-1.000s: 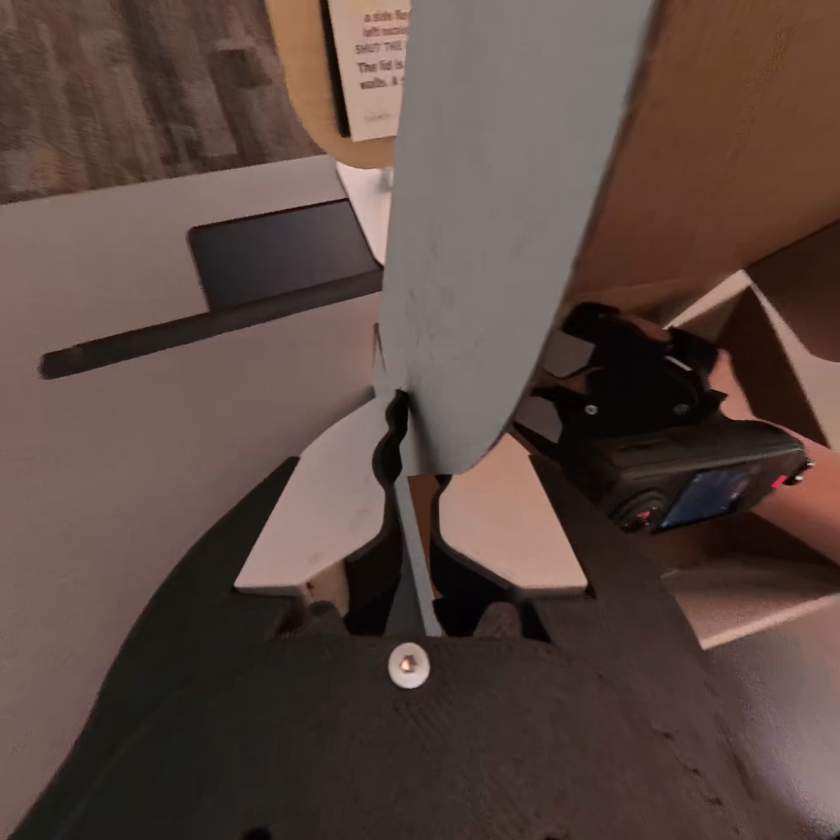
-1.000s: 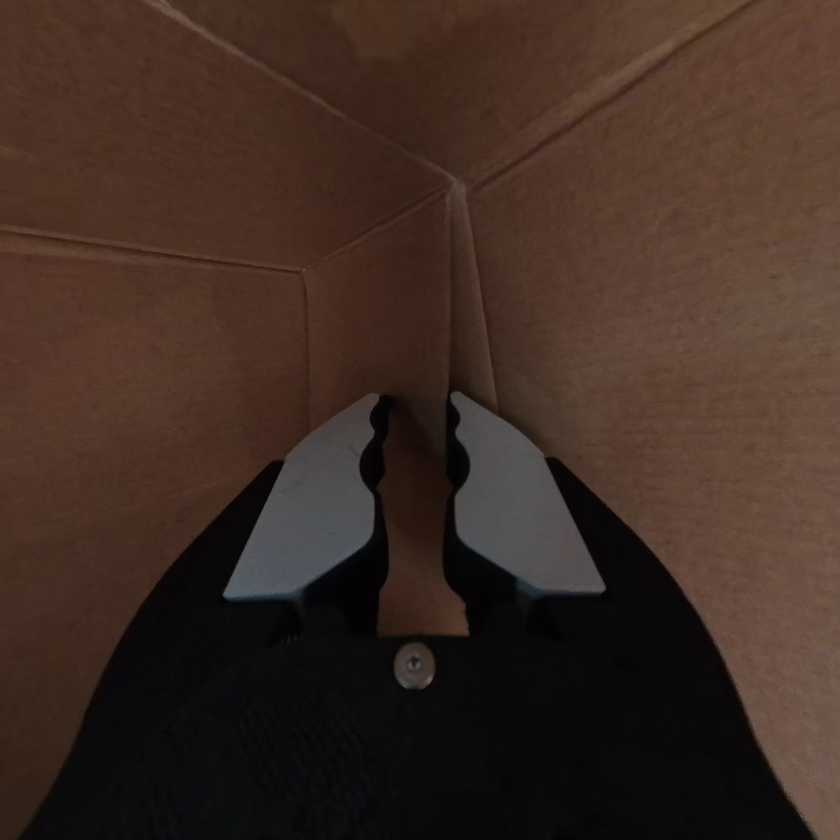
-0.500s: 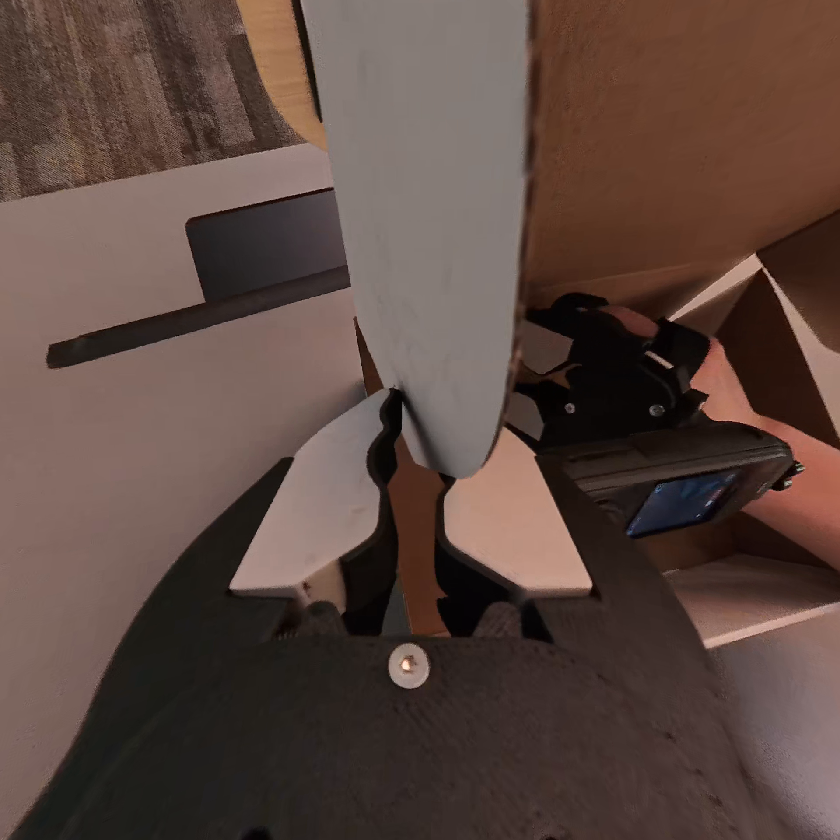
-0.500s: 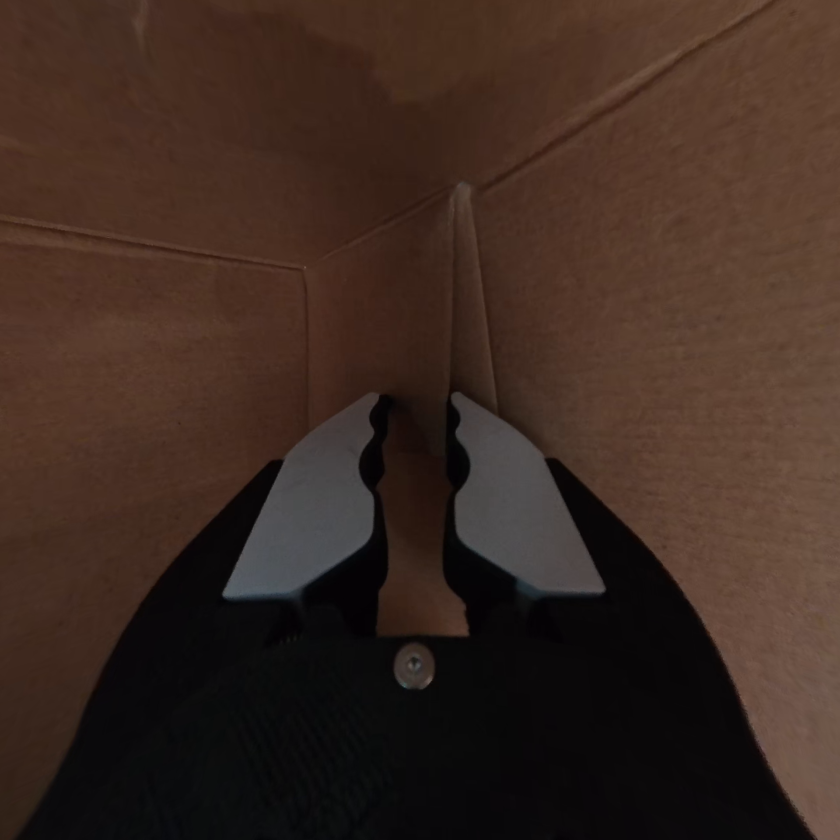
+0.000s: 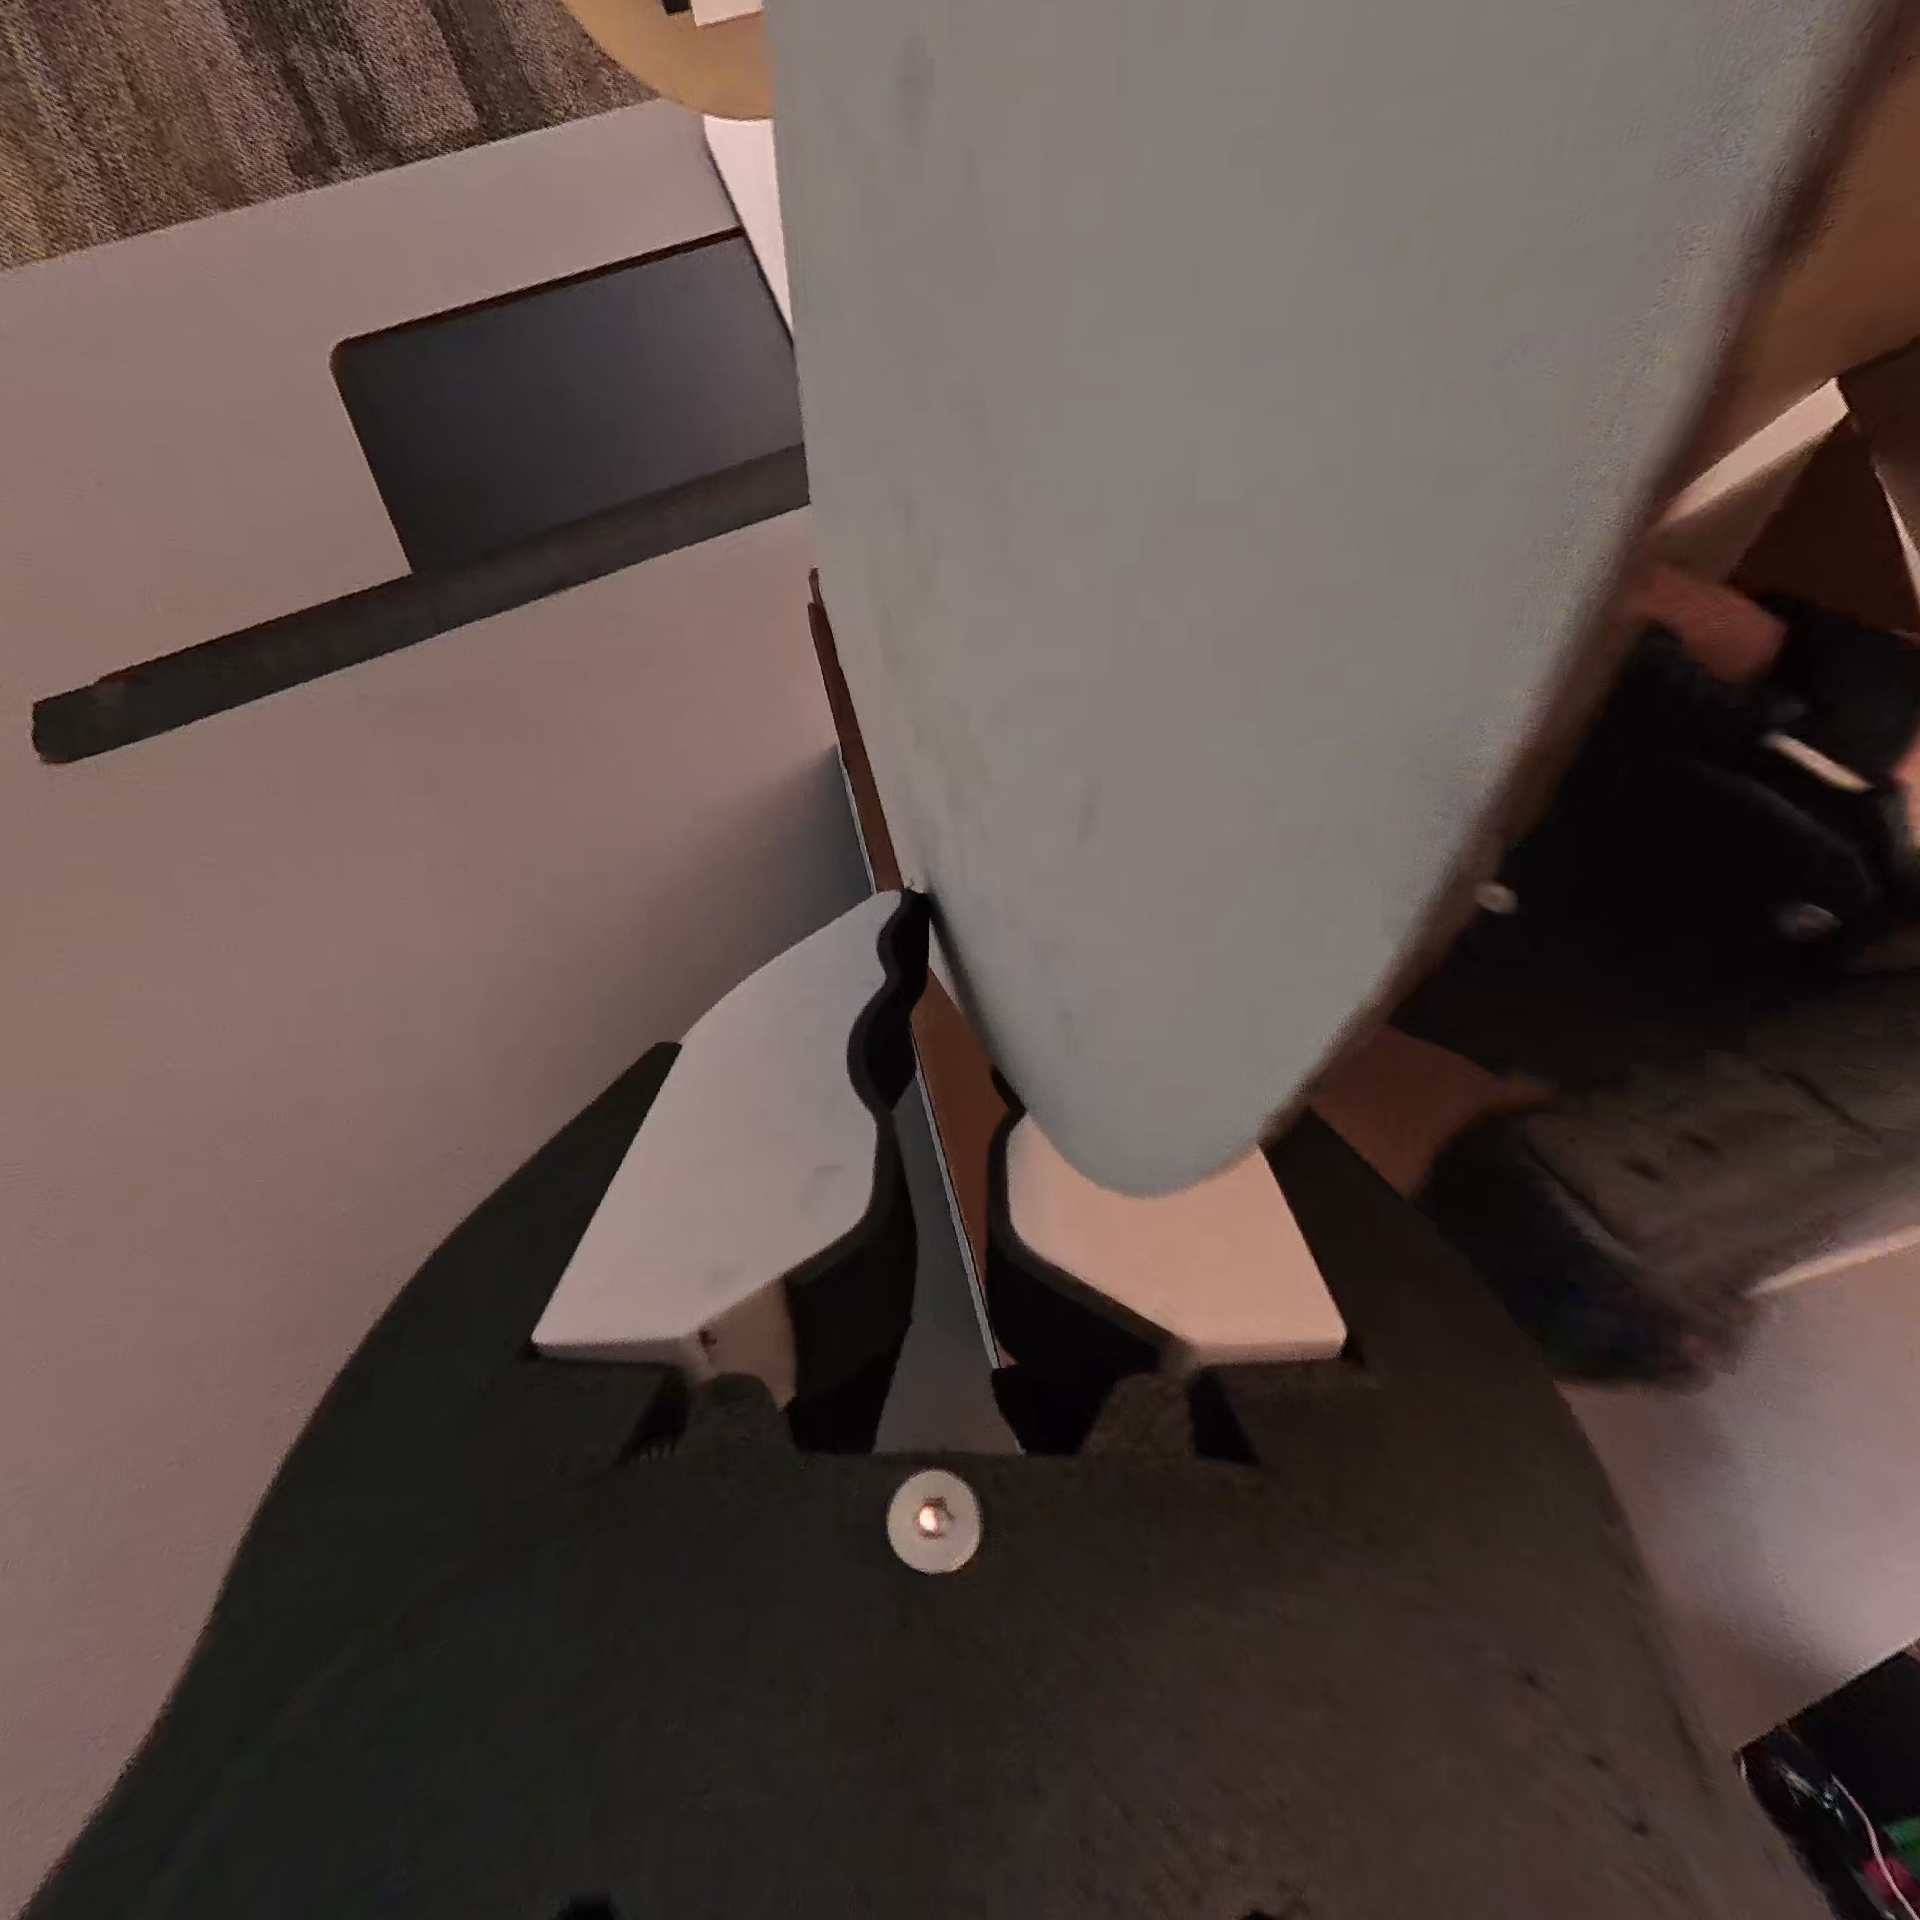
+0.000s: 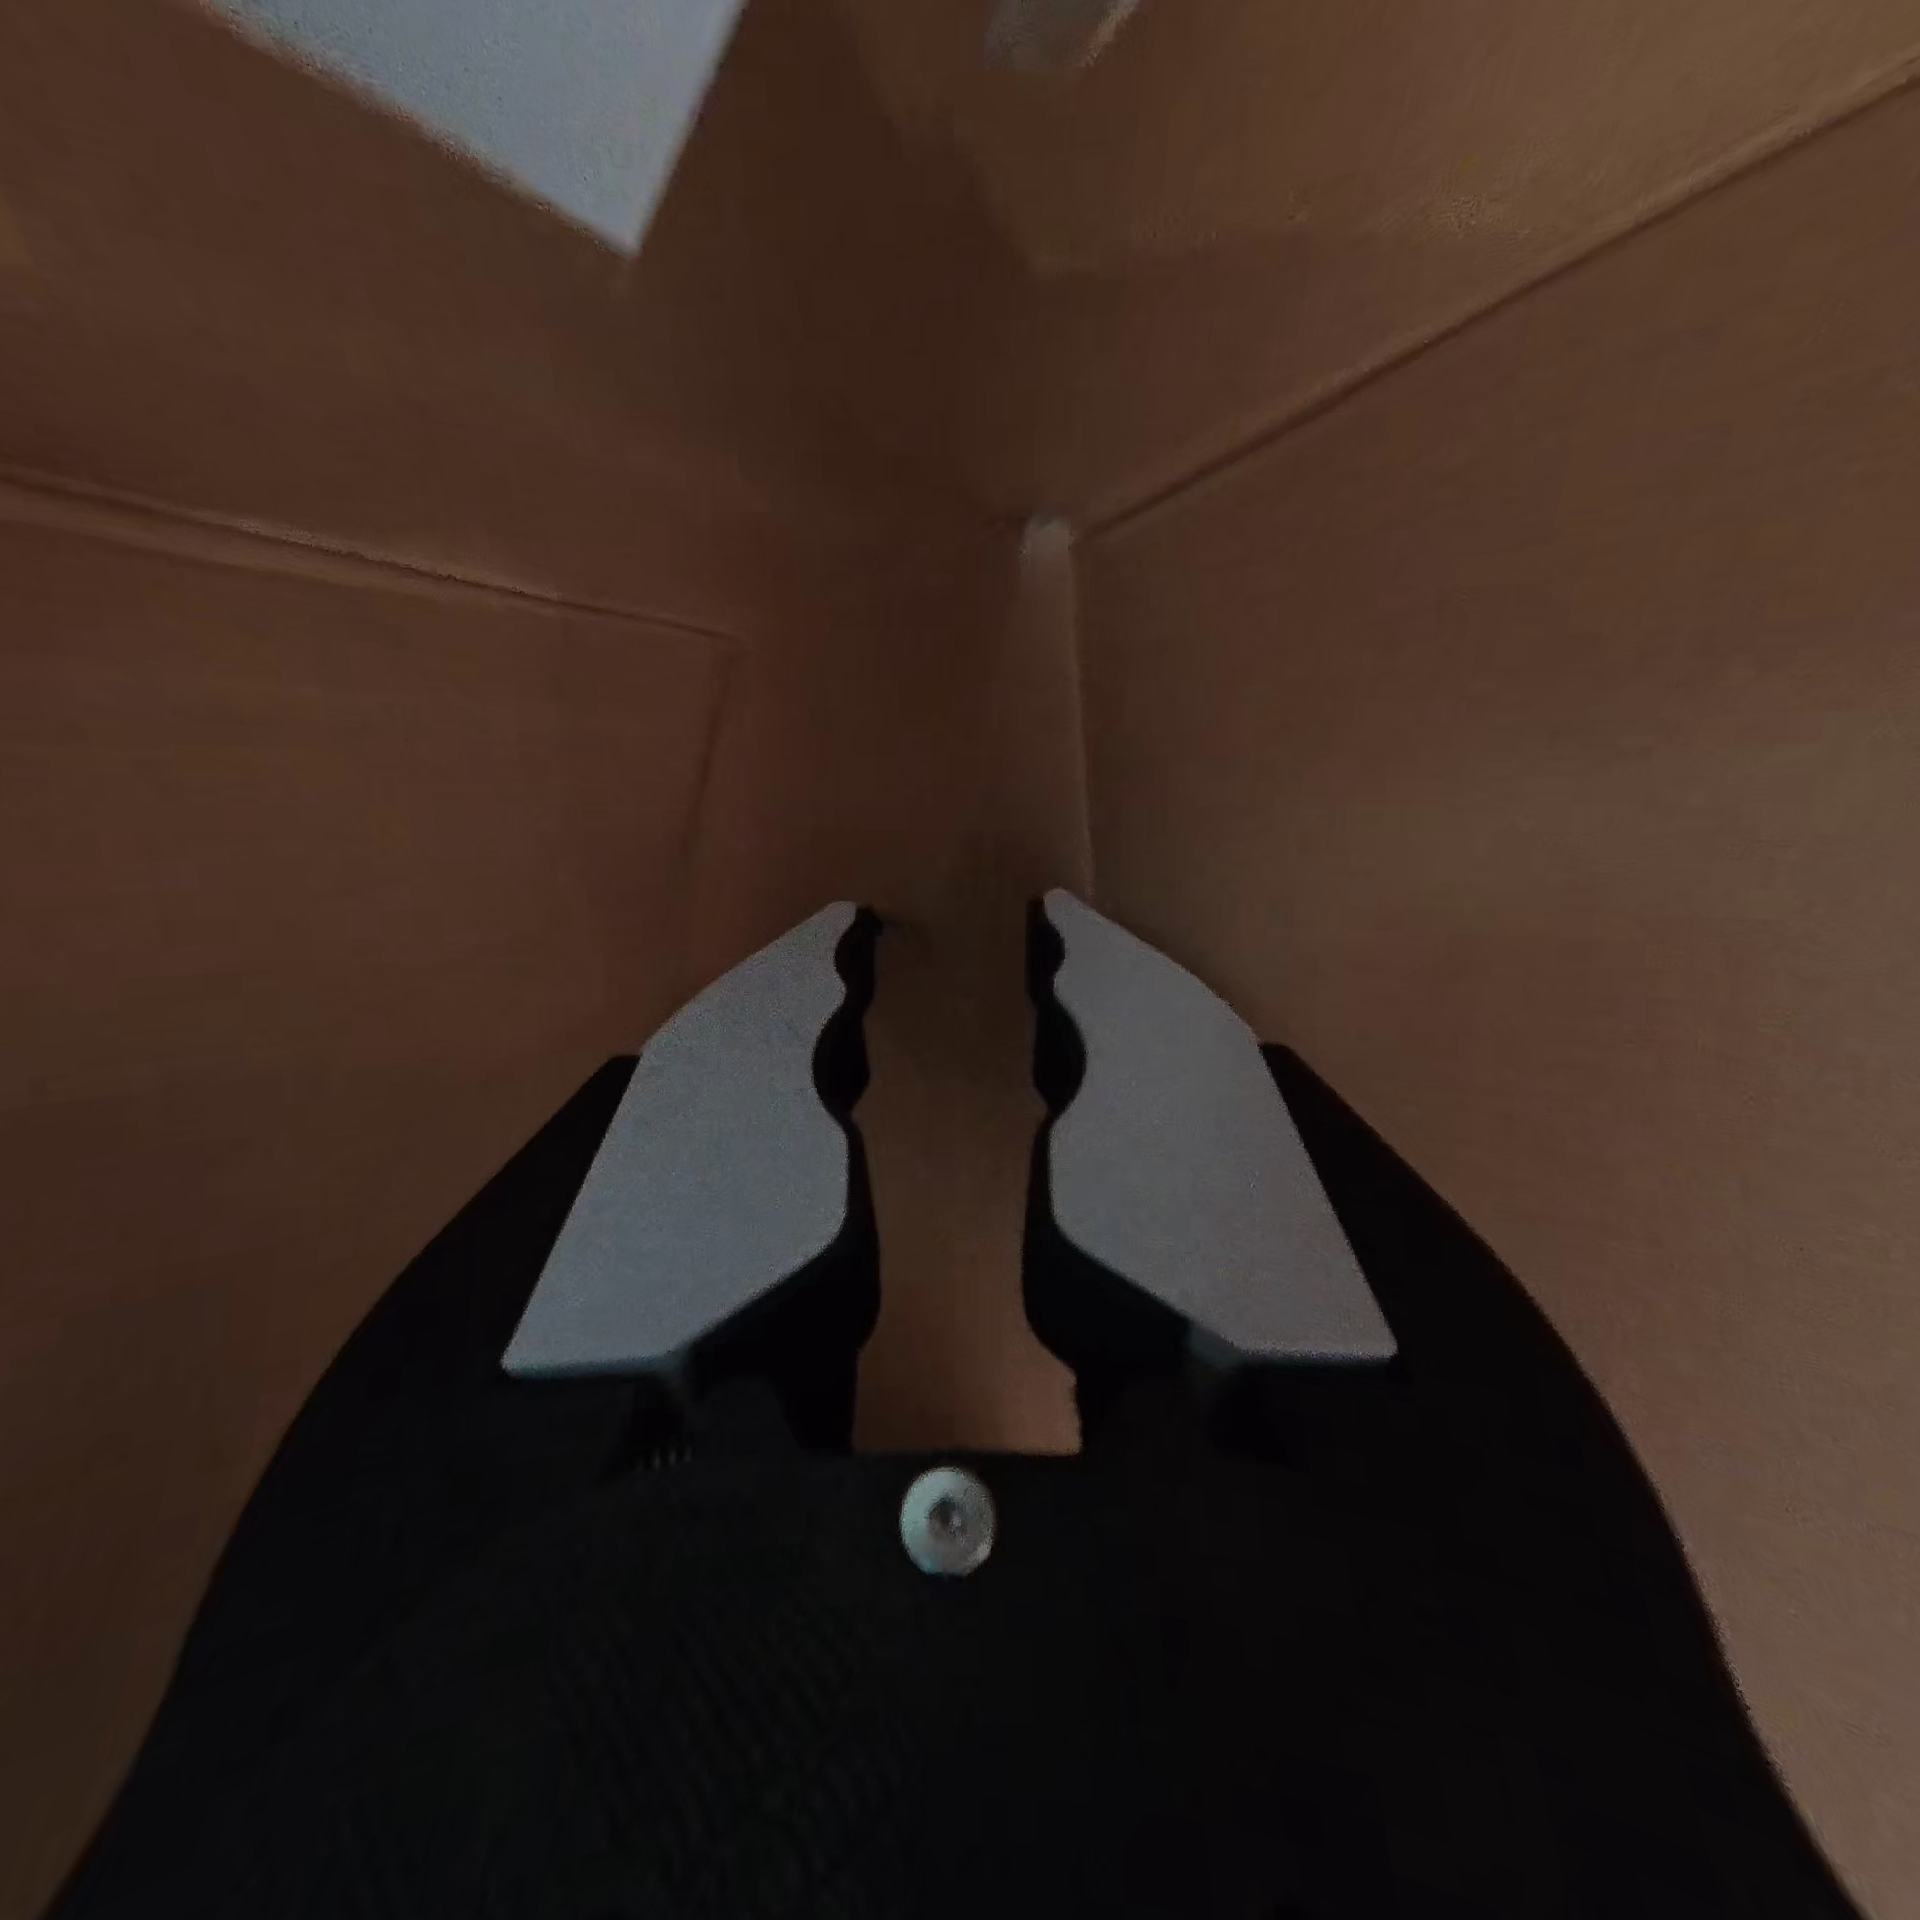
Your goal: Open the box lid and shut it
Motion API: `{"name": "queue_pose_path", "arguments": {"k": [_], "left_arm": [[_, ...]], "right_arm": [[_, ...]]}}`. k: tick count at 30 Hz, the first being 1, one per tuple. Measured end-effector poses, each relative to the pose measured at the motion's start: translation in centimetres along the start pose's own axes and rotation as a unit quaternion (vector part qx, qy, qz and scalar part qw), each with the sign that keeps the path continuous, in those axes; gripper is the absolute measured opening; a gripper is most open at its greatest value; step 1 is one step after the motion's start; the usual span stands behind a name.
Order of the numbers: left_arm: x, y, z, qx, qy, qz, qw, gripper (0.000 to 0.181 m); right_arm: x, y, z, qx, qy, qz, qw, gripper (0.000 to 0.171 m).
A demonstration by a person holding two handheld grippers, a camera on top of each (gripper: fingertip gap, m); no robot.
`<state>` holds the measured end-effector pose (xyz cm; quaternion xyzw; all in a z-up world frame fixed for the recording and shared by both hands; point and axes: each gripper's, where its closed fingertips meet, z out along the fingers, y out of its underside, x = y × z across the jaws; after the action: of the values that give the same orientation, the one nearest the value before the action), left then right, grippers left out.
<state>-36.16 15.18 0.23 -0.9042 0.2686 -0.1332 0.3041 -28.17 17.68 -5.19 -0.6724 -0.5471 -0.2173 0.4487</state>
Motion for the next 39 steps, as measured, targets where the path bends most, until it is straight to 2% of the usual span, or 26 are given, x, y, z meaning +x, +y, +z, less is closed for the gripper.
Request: {"name": "queue_pose_path", "arguments": {"k": [3,7,11,13,15,18,21,23,25,28,32,34,39], "left_arm": [[0.1,0.2,-0.1,-0.004,0.004,0.003,1.000,0.010],[0.3,0.3,-0.6,-0.009,0.017,0.008,1.000,0.011],[0.5,0.0,-1.8,0.009,0.029,0.016,0.999,0.016],[0.1,0.1,-2.6,0.013,0.014,0.020,1.000,0.022],[-0.2,0.0,-3.8,0.026,-0.007,0.020,0.999,0.026],[0.5,-0.9,-6.3,0.074,-0.036,0.033,0.996,0.025],[3.6,-2.5,-9.1,0.150,-0.042,0.086,0.984,0.023],[7.4,-3.4,-10.5,0.208,-0.017,0.141,0.968,0.024],[11.7,-3.6,-10.4,0.242,0.026,0.206,0.948,0.025],[16.9,-2.9,-7.0,0.223,0.080,0.280,0.930,0.029],[20.1,-3.1,-0.9,0.210,0.095,0.316,0.920,0.030],[21.1,-3.2,1.2,0.213,0.094,0.333,0.914,0.028],[22.0,-3.3,7.2,0.164,0.047,0.404,0.899,0.037]], "right_arm": [[0.6,-1.2,-4.9,0.043,0.010,0.023,0.999,0.029],[4.9,-1.8,-15.3,0.138,0.079,0.099,0.982,0.028],[12.3,2.9,-26.1,0.200,0.216,0.216,0.931,0.028],[15.1,6.6,-29.1,0.205,0.252,0.279,0.904,0.035],[16.5,9.9,-29.6,0.187,0.234,0.349,0.888,0.049],[16.4,13.5,-28.3,0.146,0.177,0.422,0.877,0.069],[14.7,13.8,-27.0,0.162,0.090,0.468,0.864,0.069],[14.0,13.8,-26.1,0.156,0.052,0.486,0.858,0.069],[13.3,14.4,-24.9,0.118,0.040,0.483,0.867,0.069],[11.9,15.2,-23.3,0.069,0.025,0.470,0.879,0.061],[10.4,15.5,-21.9,0.041,-0.015,0.475,0.879,0.047],[10.4,15.5,-21.8,0.044,-0.021,0.479,0.877,0.037],[10.3,16.3,-22.0,0.029,-0.028,0.474,0.880,0.034]]}}
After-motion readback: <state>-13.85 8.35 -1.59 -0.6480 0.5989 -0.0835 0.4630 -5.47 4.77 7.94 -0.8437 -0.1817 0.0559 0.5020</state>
